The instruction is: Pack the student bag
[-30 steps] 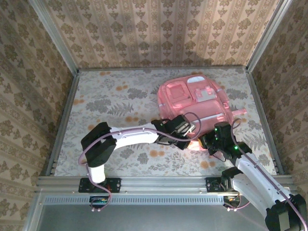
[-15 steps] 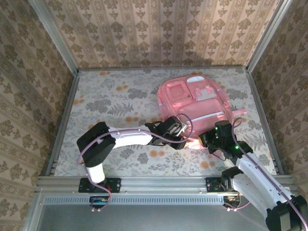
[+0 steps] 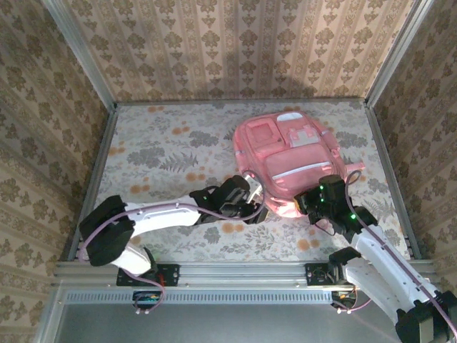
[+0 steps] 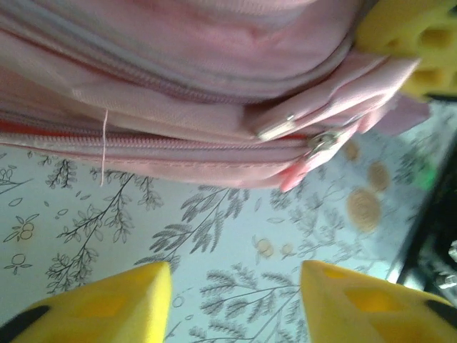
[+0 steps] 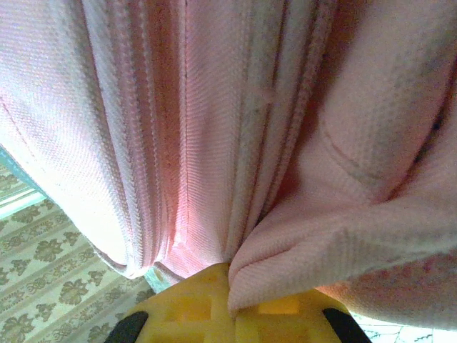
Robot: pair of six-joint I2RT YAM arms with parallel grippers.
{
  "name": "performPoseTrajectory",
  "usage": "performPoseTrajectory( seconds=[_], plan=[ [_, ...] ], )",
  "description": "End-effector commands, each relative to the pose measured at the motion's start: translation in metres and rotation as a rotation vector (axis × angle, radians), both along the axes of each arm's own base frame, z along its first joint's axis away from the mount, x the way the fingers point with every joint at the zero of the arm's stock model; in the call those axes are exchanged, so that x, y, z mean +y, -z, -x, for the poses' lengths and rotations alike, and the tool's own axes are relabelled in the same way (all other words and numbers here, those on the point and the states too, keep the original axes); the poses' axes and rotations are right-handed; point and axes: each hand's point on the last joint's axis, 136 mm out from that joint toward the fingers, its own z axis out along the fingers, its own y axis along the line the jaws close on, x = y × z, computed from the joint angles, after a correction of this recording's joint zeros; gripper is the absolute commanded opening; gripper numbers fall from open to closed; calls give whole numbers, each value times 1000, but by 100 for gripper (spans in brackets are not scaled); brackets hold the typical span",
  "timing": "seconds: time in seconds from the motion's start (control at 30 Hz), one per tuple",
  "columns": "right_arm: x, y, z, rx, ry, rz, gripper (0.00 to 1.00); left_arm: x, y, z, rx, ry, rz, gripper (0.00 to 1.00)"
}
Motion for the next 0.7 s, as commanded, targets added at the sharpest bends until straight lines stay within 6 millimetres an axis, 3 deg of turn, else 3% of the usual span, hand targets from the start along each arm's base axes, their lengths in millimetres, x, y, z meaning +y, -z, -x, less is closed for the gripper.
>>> performPoseTrajectory(
  seconds=[0.0, 0.23, 0.4, 0.67],
  plan=[
    [9, -46, -21, -143, -10, -47, 0, -12, -13, 1, 0, 43, 119, 59],
    [10, -57, -21, -158, -15, -55, 0, -42, -18, -1, 141, 108, 274, 72],
    [12, -61, -23, -162, -13, -65, 0, -55, -12, 1, 153, 134, 253, 71],
    [17, -62, -26, -164, -22, -75, 0, -55, -9, -3, 80, 117, 146, 68]
  ],
)
